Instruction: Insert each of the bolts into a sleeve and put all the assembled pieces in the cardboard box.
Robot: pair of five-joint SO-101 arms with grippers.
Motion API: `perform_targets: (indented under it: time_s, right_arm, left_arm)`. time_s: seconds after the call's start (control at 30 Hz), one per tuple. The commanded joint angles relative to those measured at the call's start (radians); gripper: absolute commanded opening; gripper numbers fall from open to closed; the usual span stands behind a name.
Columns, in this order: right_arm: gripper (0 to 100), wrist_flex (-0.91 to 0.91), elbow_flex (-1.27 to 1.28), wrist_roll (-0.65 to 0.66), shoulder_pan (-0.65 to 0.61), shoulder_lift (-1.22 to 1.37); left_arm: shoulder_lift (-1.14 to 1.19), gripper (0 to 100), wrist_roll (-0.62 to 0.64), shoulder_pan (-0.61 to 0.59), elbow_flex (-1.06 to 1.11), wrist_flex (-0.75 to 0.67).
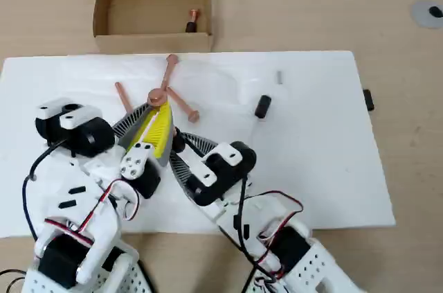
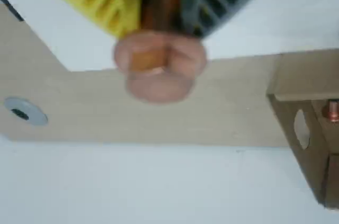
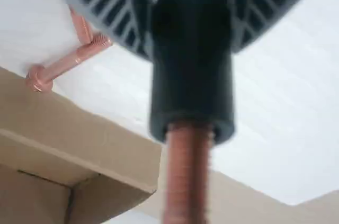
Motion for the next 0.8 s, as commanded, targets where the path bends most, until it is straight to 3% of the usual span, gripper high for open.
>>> perform_targets:
  time_s: [0.0, 0.1, 0.27, 0.43, 0.63, 0.77]
  right_arm:
    - [0.9, -0.005, -0.044, -0.009, 0.013, -0.116]
    - [0.9, -0.005, -0.044, -0.009, 0.015, -0.116]
    - [0.9, -0.005, -0.044, -0.009, 0.015, -0.116]
    - [0.9, -0.005, -0.044, -0.009, 0.015, -0.116]
    - [0.9, -0.002, -0.045, -0.005, 0.015, -0.113]
    - [0.9, 0.117, -0.097, -0.005, 0.012, -0.107]
  left_arm:
    - [0.002, 1, -0.006, 0.029, -0.006, 0.011]
    - [0.002, 1, -0.054, 0.031, -0.026, 0.023]
    - [0.01, 5, -0.178, 0.063, -0.146, 0.21]
    - [0.008, 15, -0.086, 0.04, -0.206, 0.278]
    - [0.01, 18, -0.058, -0.069, -0.249, 0.278]
    - [0.012, 19, -0.071, -0.094, -0.313, 0.333]
